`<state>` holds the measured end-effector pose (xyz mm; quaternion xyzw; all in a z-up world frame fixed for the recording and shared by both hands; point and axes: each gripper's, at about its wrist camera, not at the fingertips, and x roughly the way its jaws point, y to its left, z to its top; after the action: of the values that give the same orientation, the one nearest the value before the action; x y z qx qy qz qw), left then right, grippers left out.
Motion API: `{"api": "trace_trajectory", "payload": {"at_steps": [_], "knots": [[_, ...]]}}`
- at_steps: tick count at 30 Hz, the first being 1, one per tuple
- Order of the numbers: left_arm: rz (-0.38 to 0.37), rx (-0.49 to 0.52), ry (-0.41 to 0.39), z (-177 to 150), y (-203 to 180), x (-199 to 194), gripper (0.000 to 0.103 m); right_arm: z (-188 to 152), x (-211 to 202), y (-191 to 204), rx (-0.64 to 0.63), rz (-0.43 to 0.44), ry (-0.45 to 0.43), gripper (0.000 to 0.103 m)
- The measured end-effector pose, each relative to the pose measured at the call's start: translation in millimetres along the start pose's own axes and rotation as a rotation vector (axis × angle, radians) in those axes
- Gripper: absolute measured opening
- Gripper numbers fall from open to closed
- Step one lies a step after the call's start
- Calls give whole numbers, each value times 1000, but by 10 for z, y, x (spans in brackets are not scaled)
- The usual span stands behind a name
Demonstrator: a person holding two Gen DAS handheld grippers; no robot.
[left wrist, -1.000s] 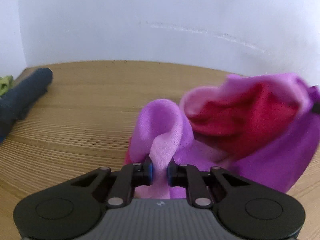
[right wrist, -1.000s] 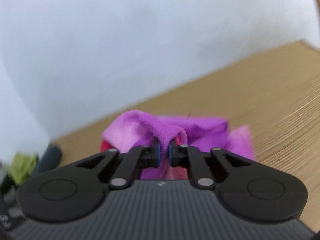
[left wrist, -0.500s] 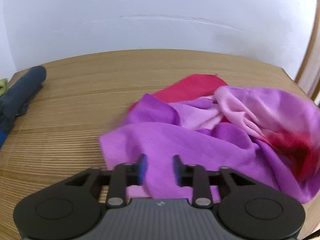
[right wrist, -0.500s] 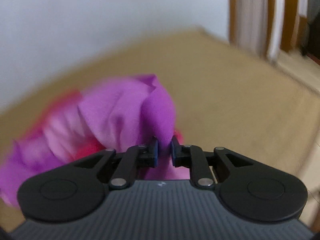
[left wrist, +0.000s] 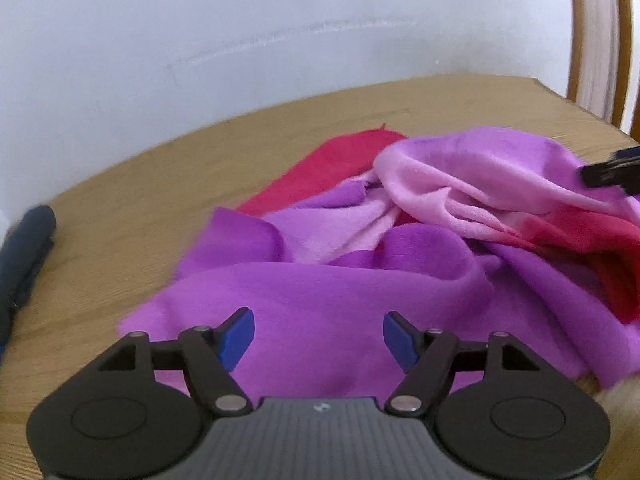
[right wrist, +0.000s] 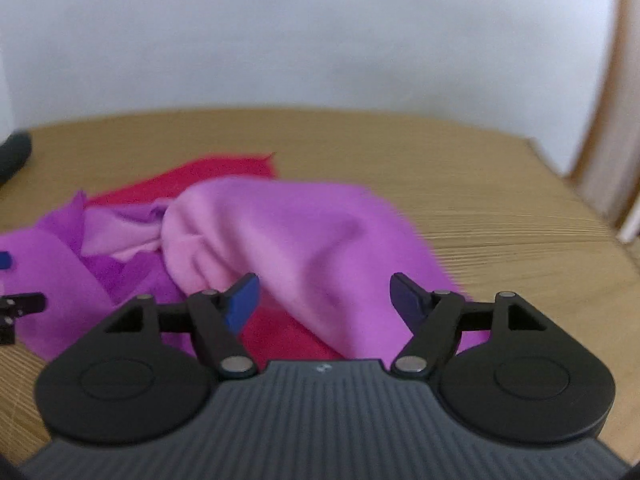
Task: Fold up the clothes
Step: 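Lift the cloth with both grippers and shake it open over the table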
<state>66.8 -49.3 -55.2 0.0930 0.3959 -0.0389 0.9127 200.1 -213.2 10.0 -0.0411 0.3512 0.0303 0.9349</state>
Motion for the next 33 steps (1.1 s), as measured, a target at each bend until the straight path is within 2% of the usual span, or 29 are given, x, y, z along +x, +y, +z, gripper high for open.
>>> {"api": "trace_trajectory", "payload": {"at_steps": [2,5,7,9,11,13,16,19,20,22,24,25,27,28,29,31,33], "knots": [[-4,-45,25,51,-113,146,73,89,349,37,-58,41,66,74],[37,-99,64,124,-310,320,73,91,708,78,-176,84,130,70],[72,-121,79,145,-421,355,73,50,824,62,-216,81,148,7],[93,-135,88,142,-498,346,73,122,751,-196,-135,123,121,8],[107,-149,100,132,-567,330,73,214,522,-528,-60,120,39,7],[114,-163,115,125,-644,312,73,296,252,-933,-2,50,-58,7],[108,-162,119,142,-792,255,73,373,-71,-1683,111,-136,-146,7],[93,-148,106,175,-951,179,73,334,-220,-2415,171,-376,-144,8],[87,-144,103,185,-994,164,73,292,-208,-2626,170,-412,-103,10],[89,-138,103,211,-1057,140,73,199,-152,-2873,168,-422,-5,12],[106,-137,100,234,-1080,116,73,56,-223,-2964,182,-405,13,15],[118,-138,99,241,-1064,100,73,1,-267,-2939,177,-390,-1,24],[152,-145,104,246,-1002,64,73,-139,-409,-2808,160,-331,-44,35],[166,-150,105,242,-954,49,73,-182,-459,-2671,148,-275,-65,45],[181,-156,105,237,-889,33,73,-214,-500,-2511,134,-210,-86,50],[225,-168,96,224,-715,-11,73,-286,-566,-2197,83,-28,-84,71],[283,-168,85,228,-559,-51,74,-387,-508,-1824,4,203,-17,73]]}}
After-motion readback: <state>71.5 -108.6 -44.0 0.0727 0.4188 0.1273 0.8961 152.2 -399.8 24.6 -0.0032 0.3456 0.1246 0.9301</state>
